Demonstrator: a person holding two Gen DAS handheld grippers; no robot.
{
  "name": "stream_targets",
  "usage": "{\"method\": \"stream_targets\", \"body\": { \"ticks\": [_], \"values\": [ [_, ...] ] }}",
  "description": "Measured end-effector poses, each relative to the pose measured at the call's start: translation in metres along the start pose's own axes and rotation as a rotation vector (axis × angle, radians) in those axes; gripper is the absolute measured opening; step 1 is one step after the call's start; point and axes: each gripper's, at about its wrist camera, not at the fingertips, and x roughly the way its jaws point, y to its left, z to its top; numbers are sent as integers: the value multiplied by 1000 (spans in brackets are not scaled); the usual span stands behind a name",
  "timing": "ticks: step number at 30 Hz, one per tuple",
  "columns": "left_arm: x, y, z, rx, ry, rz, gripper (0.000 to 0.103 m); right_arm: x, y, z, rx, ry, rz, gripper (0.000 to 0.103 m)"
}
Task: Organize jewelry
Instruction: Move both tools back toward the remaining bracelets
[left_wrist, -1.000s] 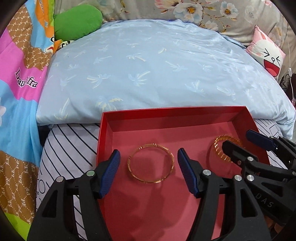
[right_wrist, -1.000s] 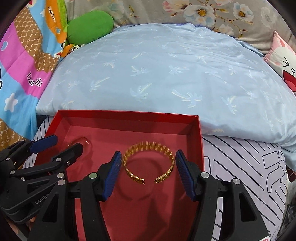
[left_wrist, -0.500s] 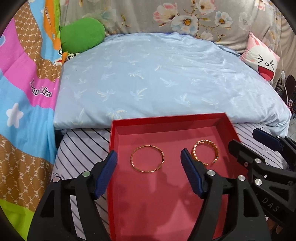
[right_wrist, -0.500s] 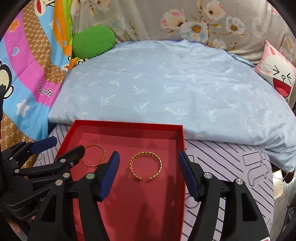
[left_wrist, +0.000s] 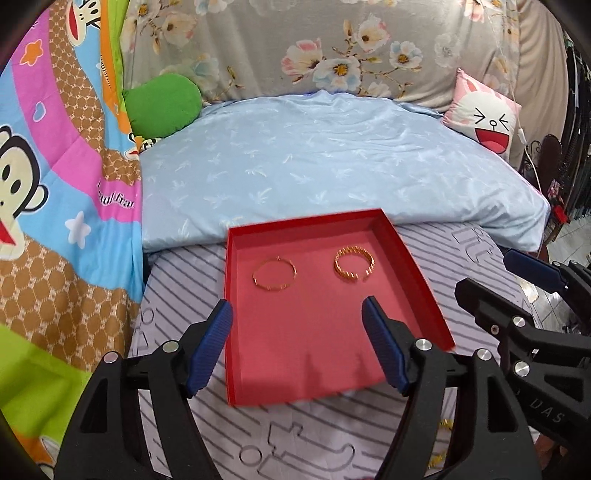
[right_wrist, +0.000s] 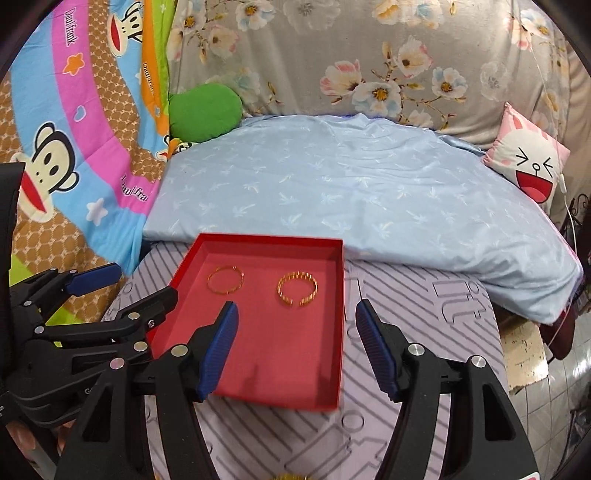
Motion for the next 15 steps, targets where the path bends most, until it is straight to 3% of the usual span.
{"method": "stream_targets", "body": {
  "ticks": [7,11,15],
  "values": [
    [-20,-9,-56,3,39,-22,69,-28,7,-54,24,28,17,64],
    [-30,-11,-86,9,43,-18,81,-40,10,-83,20,34,9,69],
    [-34,-7,-121,-4,67,-7,82,-48,12,-112,11,43,-28,70]
  ]
}}
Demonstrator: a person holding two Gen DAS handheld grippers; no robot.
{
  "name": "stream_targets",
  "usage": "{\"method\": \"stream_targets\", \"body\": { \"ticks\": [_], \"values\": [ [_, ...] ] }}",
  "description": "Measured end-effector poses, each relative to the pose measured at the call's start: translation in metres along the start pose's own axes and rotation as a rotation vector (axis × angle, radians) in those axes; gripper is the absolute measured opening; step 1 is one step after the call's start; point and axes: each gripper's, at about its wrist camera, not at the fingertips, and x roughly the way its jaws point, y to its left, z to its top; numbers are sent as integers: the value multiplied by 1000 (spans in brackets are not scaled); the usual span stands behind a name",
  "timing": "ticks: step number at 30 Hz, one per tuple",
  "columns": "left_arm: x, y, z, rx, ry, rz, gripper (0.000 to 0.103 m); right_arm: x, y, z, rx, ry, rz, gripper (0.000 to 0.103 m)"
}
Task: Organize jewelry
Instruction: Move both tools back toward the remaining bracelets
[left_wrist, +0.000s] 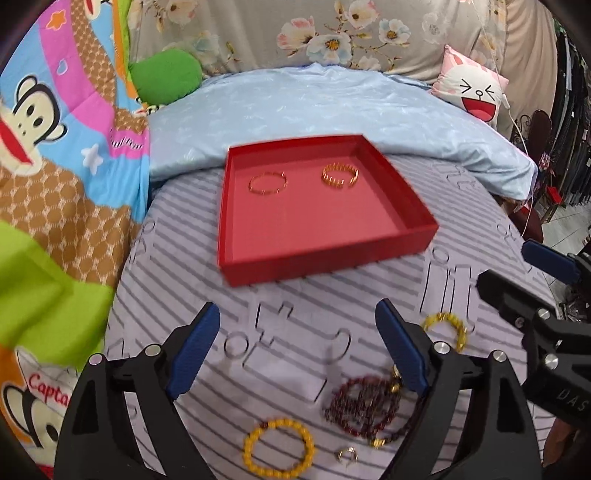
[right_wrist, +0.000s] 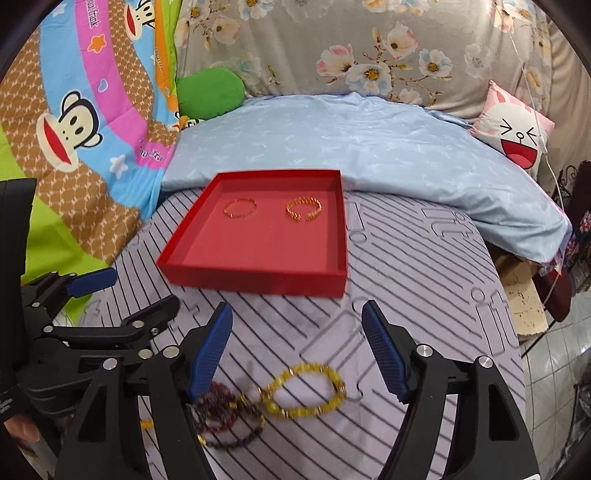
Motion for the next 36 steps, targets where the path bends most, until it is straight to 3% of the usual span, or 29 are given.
{"method": "stream_targets", "body": {
  "ticks": [11,16,27,30,36],
  "values": [
    [1,14,-64,-75,68,31,82,9,-13,-66,53,87,-40,70],
    [2,21,-79,-101,68,74,82,17,-31,-71,108,106,-60,70],
    [9,16,-79,-112,73,72,82,46,-34,-60,92,110,-105,69],
    [11,13,-79,-108,78,67,82,55,-33,-59,79,105,-126,65],
    [13,12,-79,-103,85,65,82,73,-34,-65,72,149,-122,45]
  ]
}}
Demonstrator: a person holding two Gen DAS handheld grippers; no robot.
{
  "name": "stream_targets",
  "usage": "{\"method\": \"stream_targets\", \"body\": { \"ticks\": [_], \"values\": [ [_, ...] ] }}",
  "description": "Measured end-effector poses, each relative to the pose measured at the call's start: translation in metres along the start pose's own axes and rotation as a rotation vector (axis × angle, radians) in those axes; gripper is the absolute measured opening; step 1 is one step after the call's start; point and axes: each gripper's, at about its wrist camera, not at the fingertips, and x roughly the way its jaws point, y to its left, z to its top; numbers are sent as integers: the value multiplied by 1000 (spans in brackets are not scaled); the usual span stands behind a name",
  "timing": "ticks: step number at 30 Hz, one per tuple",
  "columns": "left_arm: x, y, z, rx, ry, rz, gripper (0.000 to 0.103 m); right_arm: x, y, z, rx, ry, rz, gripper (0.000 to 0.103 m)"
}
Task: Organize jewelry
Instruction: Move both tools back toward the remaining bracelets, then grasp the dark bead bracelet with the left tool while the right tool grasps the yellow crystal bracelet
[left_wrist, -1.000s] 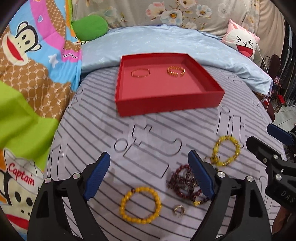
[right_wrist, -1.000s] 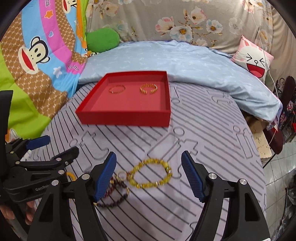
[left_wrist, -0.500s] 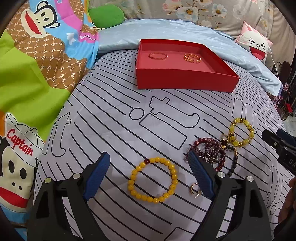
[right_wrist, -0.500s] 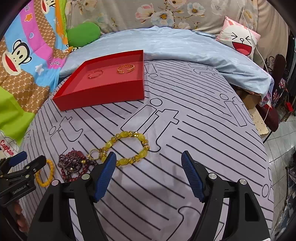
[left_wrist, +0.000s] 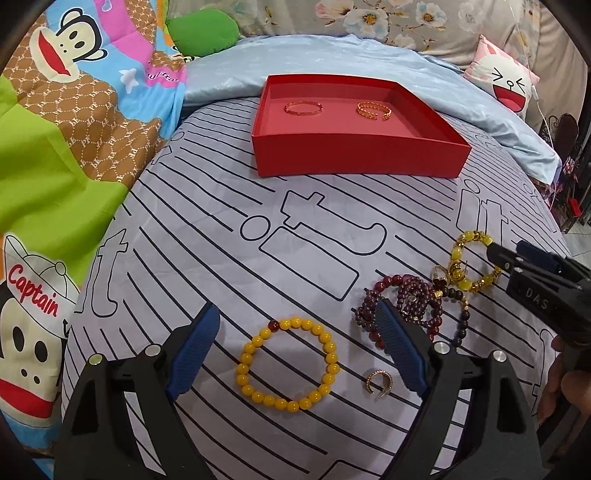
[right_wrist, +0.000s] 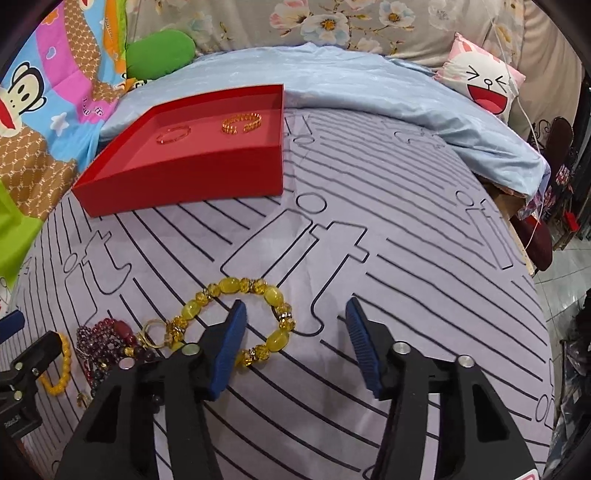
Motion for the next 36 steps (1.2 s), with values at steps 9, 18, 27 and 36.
{"method": "stream_targets", "body": {
  "ticks": [9,18,27,36],
  "values": [
    [2,-8,0,10,8,-28,82,-8,-5,-16,8,11,42,15],
    [8,-11,-1,7,28,-52,79,-23,-4,-38,46,45,94,9],
    [19,-18,1,23,42,-110,61,-25,0,-42,49,51,112,9],
    [24,-20,-3,26,69,-163,57,-24,2,-41,45,51,110,10]
  ]
}}
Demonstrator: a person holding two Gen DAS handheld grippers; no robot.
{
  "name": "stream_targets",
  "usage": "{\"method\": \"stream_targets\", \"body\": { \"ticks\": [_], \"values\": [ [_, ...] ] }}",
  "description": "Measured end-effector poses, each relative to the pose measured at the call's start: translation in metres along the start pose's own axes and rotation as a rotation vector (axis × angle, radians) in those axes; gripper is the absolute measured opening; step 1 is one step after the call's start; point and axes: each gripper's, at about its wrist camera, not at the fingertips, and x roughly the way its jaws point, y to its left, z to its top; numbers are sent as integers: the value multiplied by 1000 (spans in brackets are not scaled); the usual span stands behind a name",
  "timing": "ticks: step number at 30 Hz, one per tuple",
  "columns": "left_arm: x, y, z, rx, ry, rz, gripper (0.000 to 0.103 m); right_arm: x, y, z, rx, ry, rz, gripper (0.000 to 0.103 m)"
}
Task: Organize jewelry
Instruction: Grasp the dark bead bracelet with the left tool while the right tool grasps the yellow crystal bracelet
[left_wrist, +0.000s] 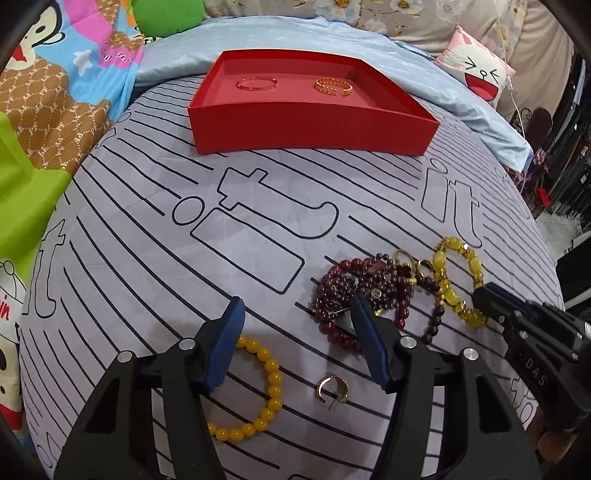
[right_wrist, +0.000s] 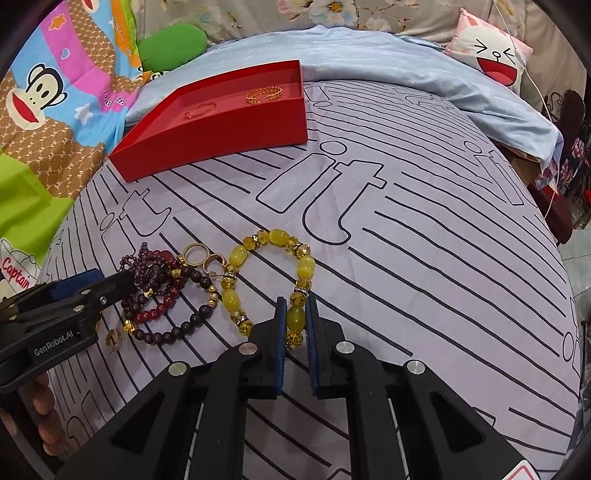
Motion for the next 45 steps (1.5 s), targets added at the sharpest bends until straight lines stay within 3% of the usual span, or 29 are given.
{"method": "stream_targets", "body": {
  "ticks": [6,15,21,24,26,34,45],
  "values": [
    [-3,-3,-6,30,9,18,55,0,0,0,0,0,-2,10],
    [-17,-5,10,-11,-37,-45,58,0,-3,0,15,2,4,10],
    [6,-9,13,-21,23,-81,56,0,-3,0,19,5,7,9],
    [5,-9,10,-5,20,-90,44,-1,-3,-1,22,6,10,9],
    [4,-9,8,-11,23,-102,30,-2,-3,-1,23,7,12,10],
    [-8,-4,6,-7,4,-119,10,-7,-2,0,20,-6,16,9],
    [-38,6,11,-18,-52,-105,7,-29,2,11,16,-64,34,9]
  ]
}}
